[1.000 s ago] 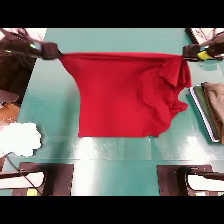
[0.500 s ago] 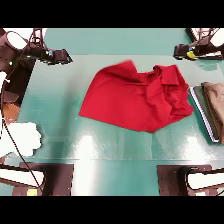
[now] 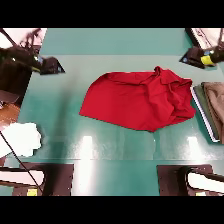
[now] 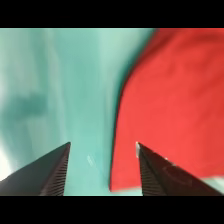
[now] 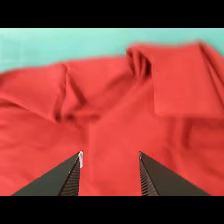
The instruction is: Fold the shirts.
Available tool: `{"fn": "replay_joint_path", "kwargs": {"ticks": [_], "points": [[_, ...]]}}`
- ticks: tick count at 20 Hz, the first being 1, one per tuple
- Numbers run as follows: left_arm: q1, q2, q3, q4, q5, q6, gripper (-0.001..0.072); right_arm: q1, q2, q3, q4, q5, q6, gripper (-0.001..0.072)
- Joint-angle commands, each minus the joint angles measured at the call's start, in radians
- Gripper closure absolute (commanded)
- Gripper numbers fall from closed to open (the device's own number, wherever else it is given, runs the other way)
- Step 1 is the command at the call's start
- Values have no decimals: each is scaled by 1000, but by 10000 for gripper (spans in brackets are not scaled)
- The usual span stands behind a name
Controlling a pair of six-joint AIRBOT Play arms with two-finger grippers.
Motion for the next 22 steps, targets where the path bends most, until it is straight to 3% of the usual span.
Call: {"fn": "replay_joint_path", "kwargs": {"ticks": [1, 7, 11, 15, 18, 20, 22], "points": [[-36, 6, -239, -71, -24, 68, 220, -14, 148, -175, 32, 39, -30, 304], [-43, 6, -590, -125, 127, 149, 220, -14, 342, -377, 33, 31, -30, 304], [-44, 5, -640, -256, 183, 214, 220, -14, 420, -436, 33, 26, -29, 303], [-44, 5, -640, -289, 179, 218, 231, -14, 462, -472, 33, 27, -23, 303], [-44, 5, -640, -291, 163, 219, 682, -14, 496, -545, 23, 27, 13, 303], [-43, 6, -630, -291, 167, 218, 685, -14, 517, -623, 12, 31, 61, 303], [-43, 9, -586, -288, 152, 218, 685, -14, 525, -711, -57, 56, 172, 303]]}}
